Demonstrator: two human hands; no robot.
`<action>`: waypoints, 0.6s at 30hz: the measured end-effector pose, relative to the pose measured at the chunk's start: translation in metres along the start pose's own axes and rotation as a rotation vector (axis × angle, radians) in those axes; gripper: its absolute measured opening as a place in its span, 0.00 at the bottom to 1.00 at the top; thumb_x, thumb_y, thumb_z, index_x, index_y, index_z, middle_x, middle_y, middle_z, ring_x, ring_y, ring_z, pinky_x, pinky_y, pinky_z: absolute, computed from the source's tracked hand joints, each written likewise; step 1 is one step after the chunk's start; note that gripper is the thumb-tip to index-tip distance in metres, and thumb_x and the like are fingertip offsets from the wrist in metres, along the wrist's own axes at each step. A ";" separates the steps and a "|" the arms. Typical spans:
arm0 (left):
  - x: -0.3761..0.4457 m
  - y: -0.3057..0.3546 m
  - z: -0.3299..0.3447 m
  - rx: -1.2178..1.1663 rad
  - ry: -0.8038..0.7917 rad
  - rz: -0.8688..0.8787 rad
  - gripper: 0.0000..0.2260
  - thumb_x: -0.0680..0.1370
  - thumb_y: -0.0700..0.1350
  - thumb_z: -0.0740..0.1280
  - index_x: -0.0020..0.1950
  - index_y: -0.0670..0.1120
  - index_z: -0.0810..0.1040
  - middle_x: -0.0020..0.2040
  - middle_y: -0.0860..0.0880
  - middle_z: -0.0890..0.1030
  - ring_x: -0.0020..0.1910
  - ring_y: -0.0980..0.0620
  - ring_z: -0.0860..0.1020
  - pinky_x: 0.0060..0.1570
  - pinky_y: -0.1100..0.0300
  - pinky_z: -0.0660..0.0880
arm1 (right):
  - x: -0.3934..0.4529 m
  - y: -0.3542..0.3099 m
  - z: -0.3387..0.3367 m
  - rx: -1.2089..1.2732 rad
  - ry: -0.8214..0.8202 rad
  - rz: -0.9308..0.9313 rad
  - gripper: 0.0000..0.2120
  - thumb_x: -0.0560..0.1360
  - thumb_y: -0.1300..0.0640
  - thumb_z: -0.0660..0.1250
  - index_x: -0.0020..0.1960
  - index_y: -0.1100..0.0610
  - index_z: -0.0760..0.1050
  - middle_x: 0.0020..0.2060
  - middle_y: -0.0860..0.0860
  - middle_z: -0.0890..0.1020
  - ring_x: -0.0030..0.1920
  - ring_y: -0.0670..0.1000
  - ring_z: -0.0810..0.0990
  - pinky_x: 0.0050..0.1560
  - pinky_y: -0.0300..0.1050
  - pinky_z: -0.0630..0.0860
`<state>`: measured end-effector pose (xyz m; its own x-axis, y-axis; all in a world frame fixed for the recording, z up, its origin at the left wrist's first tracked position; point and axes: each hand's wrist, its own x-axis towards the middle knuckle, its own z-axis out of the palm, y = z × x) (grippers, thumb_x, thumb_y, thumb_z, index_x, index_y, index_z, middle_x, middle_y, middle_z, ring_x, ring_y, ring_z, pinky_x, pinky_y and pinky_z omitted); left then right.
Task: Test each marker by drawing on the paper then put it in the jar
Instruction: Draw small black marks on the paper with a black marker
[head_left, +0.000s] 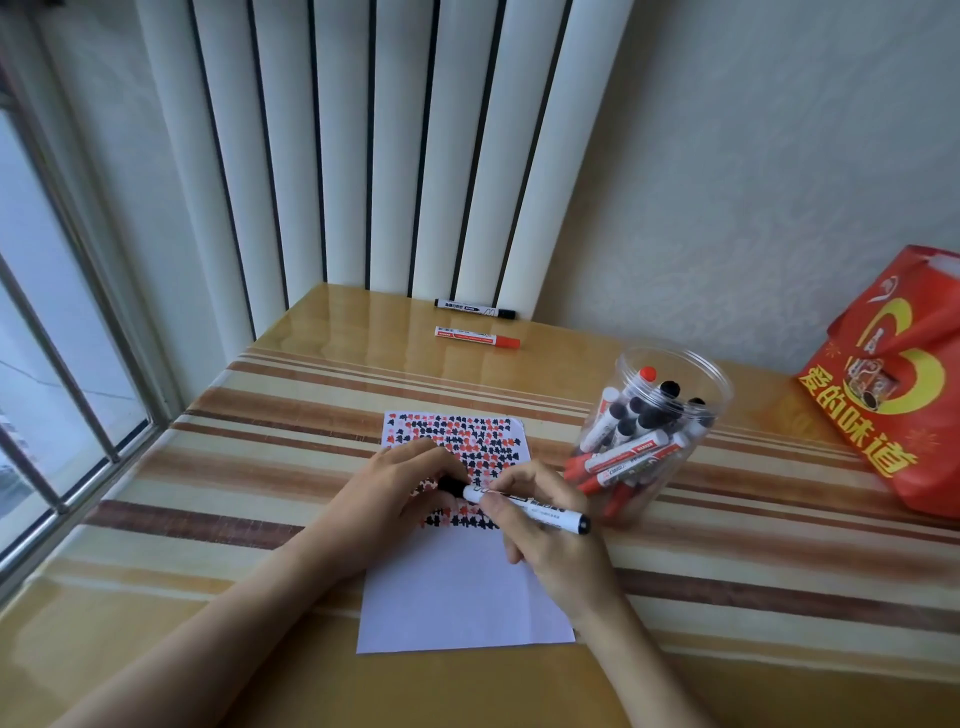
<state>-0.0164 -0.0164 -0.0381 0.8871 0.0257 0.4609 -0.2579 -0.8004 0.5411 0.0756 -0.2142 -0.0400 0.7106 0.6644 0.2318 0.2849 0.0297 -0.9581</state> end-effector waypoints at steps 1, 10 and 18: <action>0.000 -0.001 0.000 -0.001 0.006 -0.006 0.10 0.77 0.37 0.71 0.54 0.49 0.79 0.48 0.57 0.77 0.47 0.60 0.77 0.48 0.62 0.74 | -0.001 -0.001 -0.002 0.031 0.023 0.016 0.15 0.76 0.43 0.72 0.48 0.55 0.80 0.30 0.50 0.78 0.27 0.51 0.74 0.29 0.40 0.69; -0.001 -0.012 0.006 0.086 0.003 -0.056 0.09 0.79 0.39 0.69 0.59 0.44 0.81 0.51 0.51 0.75 0.50 0.55 0.72 0.53 0.67 0.67 | 0.004 0.010 -0.029 -0.289 0.046 0.002 0.06 0.80 0.58 0.72 0.46 0.49 0.83 0.32 0.50 0.83 0.29 0.48 0.82 0.27 0.46 0.76; -0.001 -0.019 0.013 0.116 0.003 -0.040 0.03 0.82 0.41 0.64 0.52 0.47 0.77 0.48 0.56 0.71 0.48 0.54 0.69 0.48 0.57 0.69 | 0.012 0.019 -0.019 -0.521 0.017 -0.164 0.08 0.74 0.58 0.79 0.48 0.49 0.81 0.41 0.42 0.83 0.38 0.47 0.79 0.38 0.33 0.71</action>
<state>-0.0068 -0.0089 -0.0582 0.8946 0.0601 0.4427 -0.1767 -0.8625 0.4741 0.1018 -0.2194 -0.0522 0.6389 0.6701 0.3779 0.6710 -0.2451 -0.6998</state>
